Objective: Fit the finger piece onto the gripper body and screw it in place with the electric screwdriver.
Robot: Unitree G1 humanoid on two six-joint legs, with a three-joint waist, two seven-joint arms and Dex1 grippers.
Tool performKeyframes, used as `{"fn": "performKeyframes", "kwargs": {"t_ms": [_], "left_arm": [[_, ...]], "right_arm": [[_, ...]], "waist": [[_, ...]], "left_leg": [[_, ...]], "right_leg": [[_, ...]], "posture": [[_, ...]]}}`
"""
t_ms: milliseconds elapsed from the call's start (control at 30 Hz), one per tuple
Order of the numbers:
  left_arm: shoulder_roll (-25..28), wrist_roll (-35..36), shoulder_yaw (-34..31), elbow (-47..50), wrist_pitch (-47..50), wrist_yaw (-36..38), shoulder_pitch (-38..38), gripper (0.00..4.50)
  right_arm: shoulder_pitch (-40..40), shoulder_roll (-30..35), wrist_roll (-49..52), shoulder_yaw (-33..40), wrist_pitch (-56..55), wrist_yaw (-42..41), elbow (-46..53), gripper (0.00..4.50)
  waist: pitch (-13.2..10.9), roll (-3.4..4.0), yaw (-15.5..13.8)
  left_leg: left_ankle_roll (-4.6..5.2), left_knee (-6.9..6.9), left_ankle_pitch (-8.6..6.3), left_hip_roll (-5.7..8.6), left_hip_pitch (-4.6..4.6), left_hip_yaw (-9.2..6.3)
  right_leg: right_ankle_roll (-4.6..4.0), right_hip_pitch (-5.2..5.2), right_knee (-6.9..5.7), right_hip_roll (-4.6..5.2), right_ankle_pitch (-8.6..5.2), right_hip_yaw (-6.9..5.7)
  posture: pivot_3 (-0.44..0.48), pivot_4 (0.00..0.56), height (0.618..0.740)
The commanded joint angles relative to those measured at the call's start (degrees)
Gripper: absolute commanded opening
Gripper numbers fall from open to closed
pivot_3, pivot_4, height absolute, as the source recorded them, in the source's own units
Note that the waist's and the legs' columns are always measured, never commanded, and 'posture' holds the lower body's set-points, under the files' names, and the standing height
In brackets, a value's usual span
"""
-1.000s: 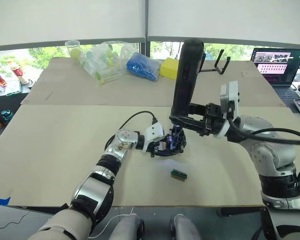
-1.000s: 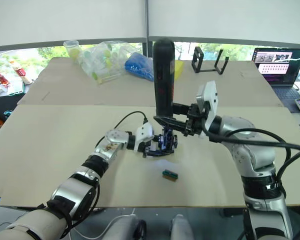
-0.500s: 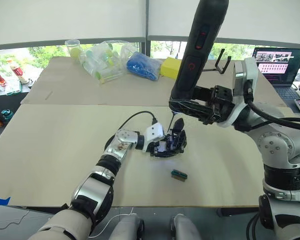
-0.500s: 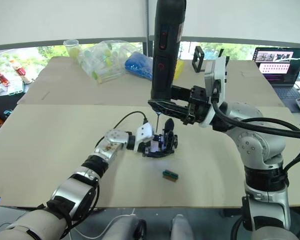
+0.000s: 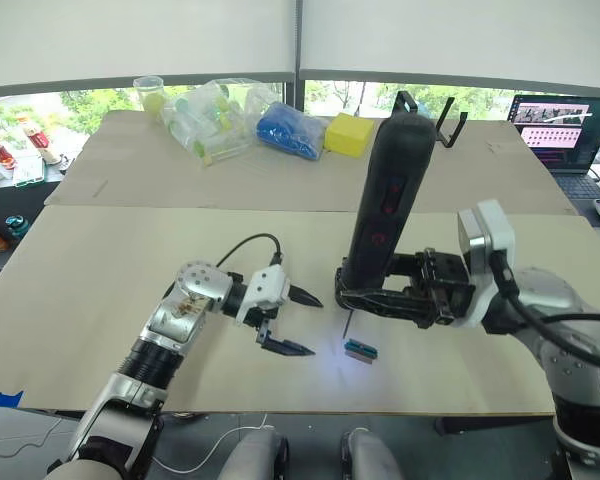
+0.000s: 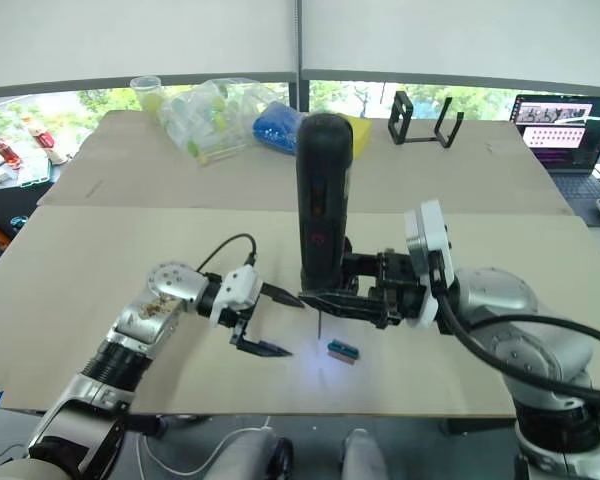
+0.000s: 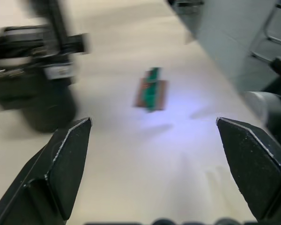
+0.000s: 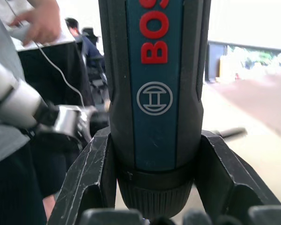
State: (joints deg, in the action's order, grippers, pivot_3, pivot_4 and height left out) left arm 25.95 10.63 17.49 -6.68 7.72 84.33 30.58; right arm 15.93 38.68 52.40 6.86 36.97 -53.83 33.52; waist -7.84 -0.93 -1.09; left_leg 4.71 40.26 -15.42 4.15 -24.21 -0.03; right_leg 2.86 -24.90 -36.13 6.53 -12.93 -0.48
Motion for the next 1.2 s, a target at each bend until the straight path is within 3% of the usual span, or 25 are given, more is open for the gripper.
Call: {"fn": "performKeyframes", "kwargs": {"t_ms": [33,200,533,1200], "left_arm": [[-0.6,-0.2,1.5,2.3,-1.7,-1.5,-0.7,4.5],[-3.2,-1.9,2.9,-1.0,-4.6,-5.0,-0.3,4.5],[-6.1,-3.8,4.6,-7.4,-8.7,-6.8,1.3,4.5],[-6.2,-3.3,4.5,-6.8,-7.9,-7.4,1.5,4.5]], "right_arm": [[-5.0,-0.2,-4.6,2.8,-7.2,-0.9,3.1,1.91],[-9.9,-1.7,-7.6,3.0,-10.7,1.2,3.5,1.91],[-12.1,-3.8,-10.8,1.3,-13.9,2.7,3.0,1.91],[-12.8,-3.5,-11.0,1.5,-14.2,2.6,2.6,1.91]], "waist": [[0.0,0.0,-0.1],[0.0,0.0,0.0],[0.0,0.0,-0.1],[0.0,0.0,-0.1]], "left_leg": [[0.0,0.0,0.0,0.0,0.03,0.0],[-0.03,-0.01,0.02,0.0,0.08,0.02],[-0.03,0.01,0.03,0.0,0.09,0.03],[-0.02,0.02,0.02,0.0,0.16,0.03]], "right_leg": [[0.0,0.02,-0.01,-0.02,0.0,-0.02],[0.0,0.04,-0.05,-0.07,0.0,-0.02],[0.0,0.06,-0.04,-0.11,0.0,-0.06],[0.01,0.15,-0.04,-0.12,0.0,-0.07]], "posture": [[0.0,0.15,0.74],[0.0,0.15,0.74],[0.0,0.15,0.74],[0.0,0.15,0.74]]}}
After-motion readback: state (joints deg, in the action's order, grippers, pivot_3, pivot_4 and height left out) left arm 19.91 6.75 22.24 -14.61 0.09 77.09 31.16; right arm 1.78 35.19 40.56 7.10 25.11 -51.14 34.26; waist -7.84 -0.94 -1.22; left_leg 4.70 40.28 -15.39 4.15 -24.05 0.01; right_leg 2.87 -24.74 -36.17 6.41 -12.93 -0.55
